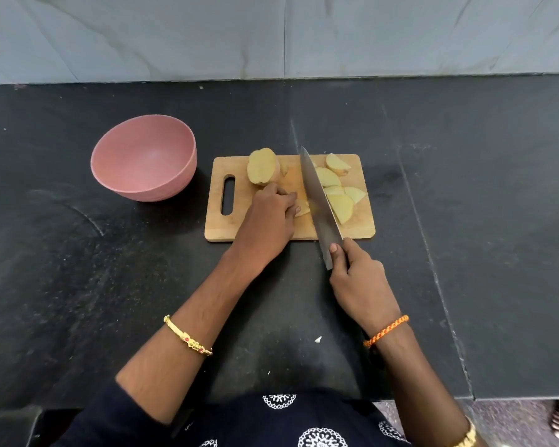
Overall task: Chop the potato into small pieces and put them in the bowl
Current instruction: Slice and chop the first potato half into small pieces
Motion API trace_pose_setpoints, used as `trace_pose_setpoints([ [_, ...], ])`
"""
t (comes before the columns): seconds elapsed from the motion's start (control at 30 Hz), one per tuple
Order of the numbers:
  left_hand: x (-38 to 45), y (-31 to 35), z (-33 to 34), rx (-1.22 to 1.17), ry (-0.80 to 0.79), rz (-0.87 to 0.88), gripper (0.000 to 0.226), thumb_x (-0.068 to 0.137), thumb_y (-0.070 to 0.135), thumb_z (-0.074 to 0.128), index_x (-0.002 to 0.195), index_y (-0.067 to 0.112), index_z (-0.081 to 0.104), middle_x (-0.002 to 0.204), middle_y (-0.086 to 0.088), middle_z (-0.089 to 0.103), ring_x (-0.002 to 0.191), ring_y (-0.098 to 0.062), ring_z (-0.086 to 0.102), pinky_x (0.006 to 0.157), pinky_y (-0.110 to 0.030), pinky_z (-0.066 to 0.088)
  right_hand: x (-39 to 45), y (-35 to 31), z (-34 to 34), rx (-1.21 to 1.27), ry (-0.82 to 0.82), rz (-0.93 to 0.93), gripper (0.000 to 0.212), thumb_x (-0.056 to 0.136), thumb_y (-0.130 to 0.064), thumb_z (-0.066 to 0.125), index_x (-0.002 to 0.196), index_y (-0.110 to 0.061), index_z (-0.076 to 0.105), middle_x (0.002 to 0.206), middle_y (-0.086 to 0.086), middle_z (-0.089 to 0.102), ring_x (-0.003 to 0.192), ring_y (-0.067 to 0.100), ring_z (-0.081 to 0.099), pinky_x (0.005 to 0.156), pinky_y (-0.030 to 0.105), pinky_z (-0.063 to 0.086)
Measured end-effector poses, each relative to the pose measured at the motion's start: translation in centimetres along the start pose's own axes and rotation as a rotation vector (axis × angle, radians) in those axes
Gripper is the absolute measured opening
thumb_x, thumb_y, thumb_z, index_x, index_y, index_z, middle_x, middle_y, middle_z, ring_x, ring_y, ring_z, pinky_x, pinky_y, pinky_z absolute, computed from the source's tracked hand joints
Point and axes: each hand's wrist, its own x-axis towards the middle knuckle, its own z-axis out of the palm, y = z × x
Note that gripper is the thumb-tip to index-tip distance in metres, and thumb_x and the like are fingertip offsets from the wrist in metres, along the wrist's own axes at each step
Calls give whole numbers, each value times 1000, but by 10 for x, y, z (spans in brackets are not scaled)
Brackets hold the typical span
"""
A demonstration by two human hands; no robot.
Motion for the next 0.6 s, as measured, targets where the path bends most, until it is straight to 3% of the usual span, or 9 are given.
trace_pose_setpoints([
  [0.33, -1, -4, 4, -86, 59, 6, 27, 91, 13, 59, 116, 5, 65, 104, -7, 57, 99, -15, 52, 84, -14, 34, 6, -11, 1, -14, -2, -5, 30, 101, -29, 35, 74, -16, 37, 61, 4, 48, 54, 19, 43, 48, 28, 32],
  [0.53, -1, -6, 6, -126, 77, 13, 28, 89, 10, 61, 116, 4, 65, 104, -7, 57, 99, -14, 51, 86, -14, 35, 13, -22, 9, -98, 6, 39, 22, 100, -30, 33, 90, -13, 41, 83, 17, 55, 78, 39, 53, 70, 40, 47],
  [0.6, -1, -6, 8, -125, 89, 12, 29, 89, 10, 61, 117, 3, 64, 103, -8, 57, 99, -16, 51, 87, -16, 36, 11, -27, 11, -169, 11, 54, 19, 101, -30, 33, 95, -13, 40, 85, 17, 52, 78, 38, 51, 68, 40, 44],
])
